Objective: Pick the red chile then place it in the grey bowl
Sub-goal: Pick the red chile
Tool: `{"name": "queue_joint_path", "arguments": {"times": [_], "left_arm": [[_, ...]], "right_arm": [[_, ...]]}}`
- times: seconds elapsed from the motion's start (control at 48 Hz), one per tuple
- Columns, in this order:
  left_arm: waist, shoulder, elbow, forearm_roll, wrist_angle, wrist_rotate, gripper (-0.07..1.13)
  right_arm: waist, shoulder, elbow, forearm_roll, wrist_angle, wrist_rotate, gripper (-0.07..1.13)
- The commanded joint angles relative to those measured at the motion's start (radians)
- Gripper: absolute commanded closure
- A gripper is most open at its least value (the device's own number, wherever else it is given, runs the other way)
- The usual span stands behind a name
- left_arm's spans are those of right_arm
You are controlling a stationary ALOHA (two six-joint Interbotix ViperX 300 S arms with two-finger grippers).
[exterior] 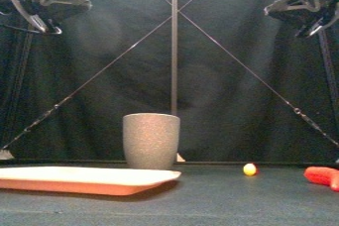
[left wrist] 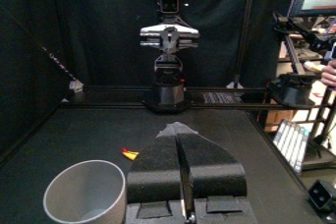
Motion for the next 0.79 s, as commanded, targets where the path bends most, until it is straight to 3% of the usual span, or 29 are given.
{"name": "queue_joint_path", "arguments": {"times": [0.021,0.208,0.458,0.625,0.792], "left_arm": [[0.014,-0.008,-0.017,0.020,-0.008,0.008,1.11],[0.014,-0.034,-0.011,0.020,-0.006,0.009,1.09],[0.017,-0.040,-0.009,0.034,-0.006,0.008,1.09],[0.017,-0.040,-0.008,0.034,-0.006,0.008,1.09],[0.018,-0.040,-0.009,0.034,-0.002,0.008,1.09]], "right_arm": [[0.005,0.028,-0.035,0.034,-0.006,0.017,1.08],[-0.015,0.110,-0.074,0.311,0.043,0.169,0.99],[-0.005,0.258,-0.071,0.538,0.302,0.380,0.97],[-0.005,0.313,-0.081,0.551,0.453,0.531,0.90],[-0.008,0.362,-0.097,0.512,0.618,0.726,0.69]]}}
